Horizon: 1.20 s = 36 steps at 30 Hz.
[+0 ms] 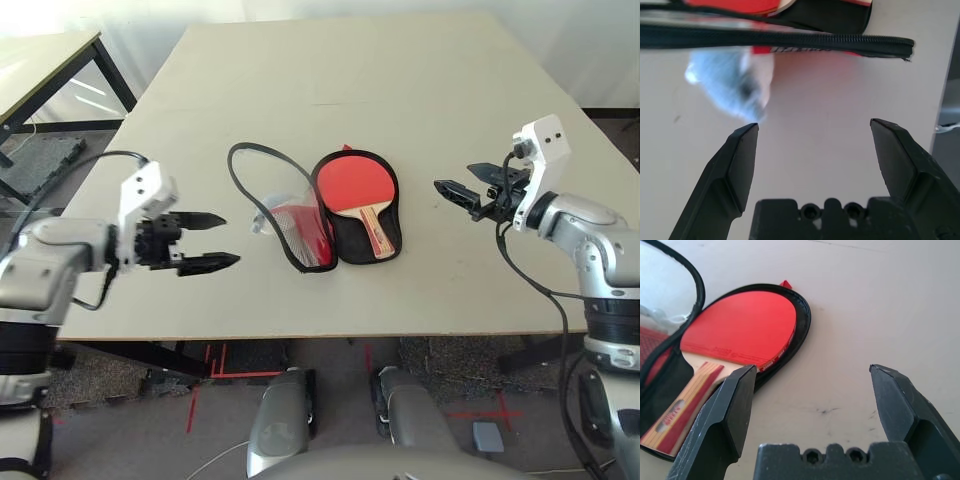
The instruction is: Store the ping-pong paddle in its case and zip it.
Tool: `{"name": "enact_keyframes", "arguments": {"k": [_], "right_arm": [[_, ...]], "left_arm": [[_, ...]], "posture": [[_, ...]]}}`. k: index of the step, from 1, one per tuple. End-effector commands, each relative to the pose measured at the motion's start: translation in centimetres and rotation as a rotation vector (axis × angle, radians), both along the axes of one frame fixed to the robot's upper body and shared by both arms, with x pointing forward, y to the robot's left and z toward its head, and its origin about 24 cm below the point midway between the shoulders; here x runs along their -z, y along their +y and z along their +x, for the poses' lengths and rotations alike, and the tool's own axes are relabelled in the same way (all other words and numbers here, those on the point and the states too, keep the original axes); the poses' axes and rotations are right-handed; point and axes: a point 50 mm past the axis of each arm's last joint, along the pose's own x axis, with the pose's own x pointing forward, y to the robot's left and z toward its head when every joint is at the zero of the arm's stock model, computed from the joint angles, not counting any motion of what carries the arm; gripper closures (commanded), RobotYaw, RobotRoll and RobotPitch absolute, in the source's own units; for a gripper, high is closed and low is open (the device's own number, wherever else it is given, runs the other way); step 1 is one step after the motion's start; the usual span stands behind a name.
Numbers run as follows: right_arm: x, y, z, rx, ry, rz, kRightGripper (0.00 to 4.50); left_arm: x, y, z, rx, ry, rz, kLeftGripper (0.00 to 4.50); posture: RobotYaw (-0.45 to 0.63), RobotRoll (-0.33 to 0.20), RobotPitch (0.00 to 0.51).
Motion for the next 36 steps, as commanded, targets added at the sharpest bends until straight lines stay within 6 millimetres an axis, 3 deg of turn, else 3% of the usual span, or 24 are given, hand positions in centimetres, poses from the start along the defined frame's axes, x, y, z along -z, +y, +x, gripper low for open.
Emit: {"name": "enact_keyframes", "arguments": {"k": [1,8,21,27,36], "right_arm": [[0.8,0.0,-0.3,-0.006,0.006,-0.02,0.02],[1.6,0.0,-1.3,-0.019,0.039,0.011,0.02],[3.0,1.4,-3.1,-0.067,0.116,0.143,0.02],[3.5,1.9,-3.1,-0.073,0.149,0.248,0.02],[5.5,4.7,-2.7,-0.106,0.281,0.369,0.02]], "left_arm": [[-0.1,-1.9,1.5,0.029,-0.102,0.002,0.0],[-1.3,-5.9,3.6,0.122,-0.195,-0.116,0.0],[-2.1,-13.1,5.0,0.33,-0.251,-0.222,0.0],[-1.8,-12.3,4.8,0.318,-0.236,-0.204,0.0],[-0.9,-7.8,3.6,0.217,-0.175,-0.124,0.0]], "posture": [[0.12,0.0,0.101],[0.08,0.0,0.101],[0.04,0.0,0.098],[0.04,0.0,0.098],[0.1,0.0,0.099]]}}
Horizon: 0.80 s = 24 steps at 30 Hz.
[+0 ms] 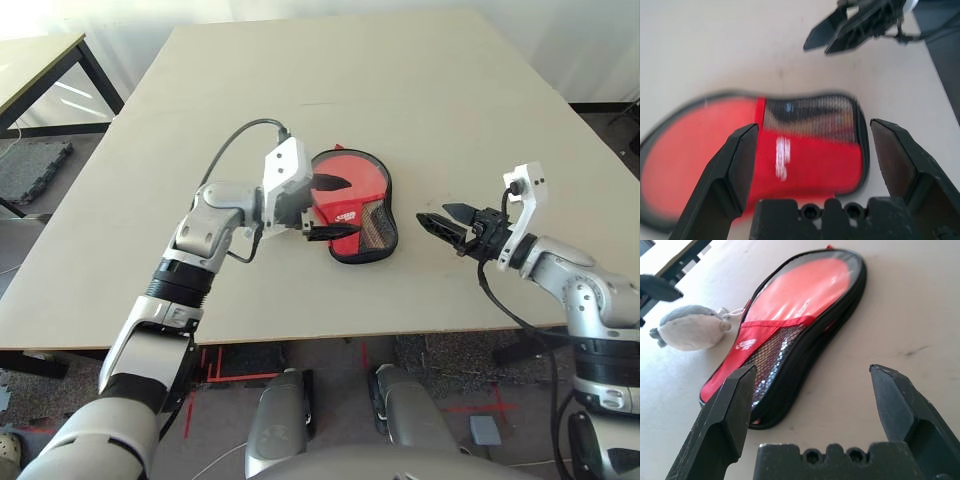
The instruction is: Store the ping-pong paddle in its case and zip it.
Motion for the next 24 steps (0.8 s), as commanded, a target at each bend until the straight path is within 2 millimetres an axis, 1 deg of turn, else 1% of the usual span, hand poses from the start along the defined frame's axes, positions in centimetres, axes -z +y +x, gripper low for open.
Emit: {"name": "enact_keyframes", "arguments": {"k": [1,7,12,18,20,21,24], "right_arm": [[1.1,1.2,0.1,-0.031,0.071,0.028,0.02],[2.7,2.8,0.1,-0.057,0.136,0.061,0.02],[3.6,3.8,-0.1,-0.09,0.177,0.063,0.02],[4.5,4.1,-0.7,-0.082,0.241,0.078,0.02],[4.7,4.0,-0.9,-0.062,0.262,0.065,0.4],[4.8,3.9,-1.0,-0.054,0.266,0.057,0.67],[4.6,3.6,-1.4,-0.043,0.269,0.068,1.67]], "left_arm": [[0.2,1.2,-0.8,-0.02,0.023,0.02,0.0],[0.2,2.5,-1.6,-0.07,0.038,0.023,0.0],[0.2,2.7,-2.0,-0.093,0.038,0.018,0.0],[0.2,2.8,-2.1,-0.098,0.041,0.019,0.0],[0.3,2.8,-2.2,-0.098,0.042,0.019,0.0],[0.3,2.8,-2.2,-0.097,0.042,0.019,0.0],[0.2,2.7,-2.2,-0.098,0.043,0.014,0.0]], "posture": [[0.11,0.0,0.099],[0.14,0.0,0.097],[0.15,0.0,0.096],[0.15,0.0,0.096],[0.15,0.0,0.099],[0.15,0.0,0.1],[0.15,0.0,0.102]]}}
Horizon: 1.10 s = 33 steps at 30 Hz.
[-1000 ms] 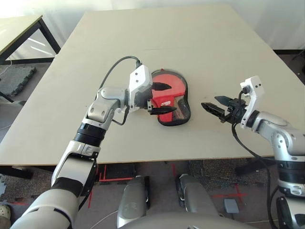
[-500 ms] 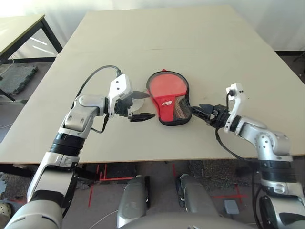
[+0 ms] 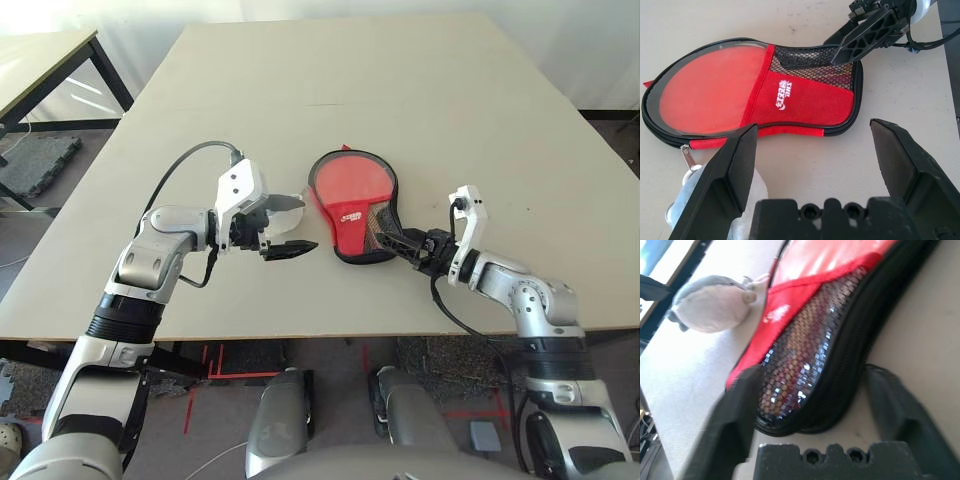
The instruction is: Store the ping-pong paddle in its case and zip it.
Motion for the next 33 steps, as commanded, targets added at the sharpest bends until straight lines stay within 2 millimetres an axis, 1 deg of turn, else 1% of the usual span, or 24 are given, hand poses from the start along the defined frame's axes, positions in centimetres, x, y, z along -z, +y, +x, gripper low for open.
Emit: {"name": "enact_keyframes", "arguments": {"k": [1,4,6,8,10,16,20,28,31,33], "right_arm": [[1.2,0.0,-1.1,-0.007,0.084,0.002,1.78],[1.5,-0.1,-1.3,-0.01,0.098,0.003,2.51],[1.6,0.3,-1.2,-0.018,0.104,0.023,3.12],[1.5,0.7,-1.2,-0.028,0.108,0.043,3.87],[1.6,1.0,-1.2,-0.03,0.113,0.054,4.47],[1.8,1.2,-1.2,-0.013,0.137,0.098,4.47],[2.1,1.0,-1.3,0.0,0.157,0.114,4.47],[1.7,-0.5,-2.4,-0.011,0.186,0.12,4.47],[1.6,-1.1,-3.1,-0.025,0.199,0.122,4.47],[1.6,-1.8,-3.9,-0.035,0.217,0.119,4.47]], "left_arm": [[0.0,0.4,-0.2,-0.015,0.009,-0.012,0.0],[0.1,0.3,-0.1,-0.013,0.01,-0.012,0.0],[0.1,0.2,-0.1,-0.012,0.009,-0.015,0.0],[0.1,0.2,-0.1,-0.011,0.008,-0.016,0.0],[0.0,0.2,0.0,-0.012,0.005,-0.015,0.0],[0.0,0.2,0.0,-0.016,0.003,-0.014,0.0],[0.0,0.2,-0.1,-0.016,0.003,-0.014,0.0],[0.0,0.4,0.0,-0.019,0.003,-0.01,0.0],[0.1,0.4,0.1,-0.017,0.003,-0.01,0.0],[0.1,0.4,0.1,-0.016,0.004,-0.009,0.0]], "posture": [[0.14,0.0,0.104],[0.14,0.0,0.105],[0.14,0.0,0.106],[0.14,0.0,0.106],[0.14,0.0,0.105],[0.15,0.0,0.104],[0.15,0.0,0.107],[0.14,0.0,0.11],[0.14,0.0,0.111],[0.14,0.0,0.111]]}}
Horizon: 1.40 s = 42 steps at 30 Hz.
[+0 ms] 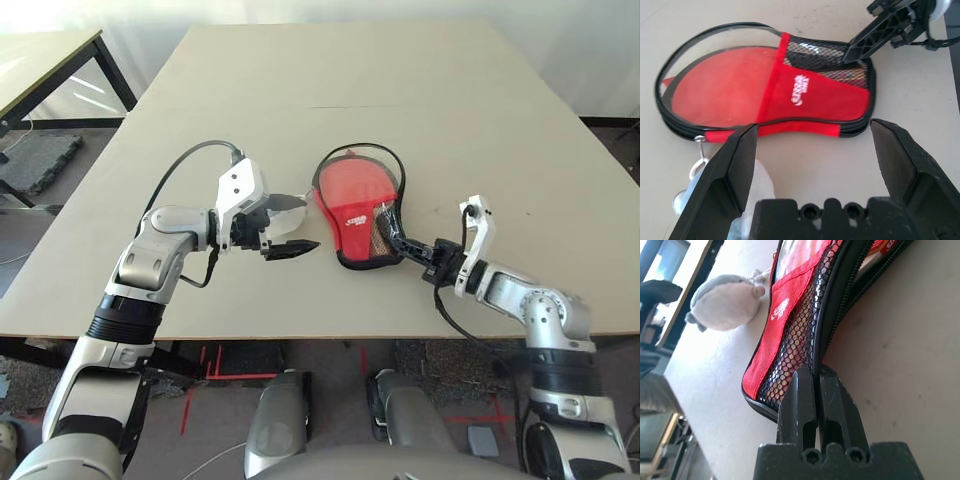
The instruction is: Store the ping-pong paddle in its case and zip it.
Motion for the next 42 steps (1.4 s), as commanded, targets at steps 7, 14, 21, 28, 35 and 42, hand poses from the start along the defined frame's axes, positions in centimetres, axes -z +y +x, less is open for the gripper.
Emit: {"name": "enact_keyframes", "arguments": {"k": [7,14,21,28,35,42], "right_arm": [[1.5,-2.8,-4.0,-0.061,0.161,-0.011,4.47],[0.6,-5.9,-6.7,-0.105,0.21,-0.039,4.47],[1.1,-6.3,-9.1,-0.114,0.271,-0.039,4.47],[2.0,-7.3,-10.4,-0.105,0.331,-0.08,4.47],[0.7,-8.4,-10.2,-0.112,0.245,-0.141,3.43],[-3.3,-11.0,-9.5,-0.173,0.115,-0.209,0.77]], "left_arm": [[0.1,0.5,0.1,-0.01,0.005,-0.002,0.0],[0.0,0.6,0.4,-0.007,0.0,0.002,0.0],[0.2,0.6,0.4,-0.009,0.001,-0.001,0.0],[0.1,0.7,0.7,-0.014,-0.007,-0.001,0.0],[-0.1,0.9,0.9,-0.017,-0.011,-0.002,0.0],[-1.4,1.0,1.1,-0.025,-0.022,-0.044,0.0]], "posture": [[0.13,0.0,0.111],[0.12,0.0,0.111],[0.11,0.0,0.108],[0.1,0.0,0.11],[0.09,0.0,0.111],[0.09,0.0,0.111]]}}
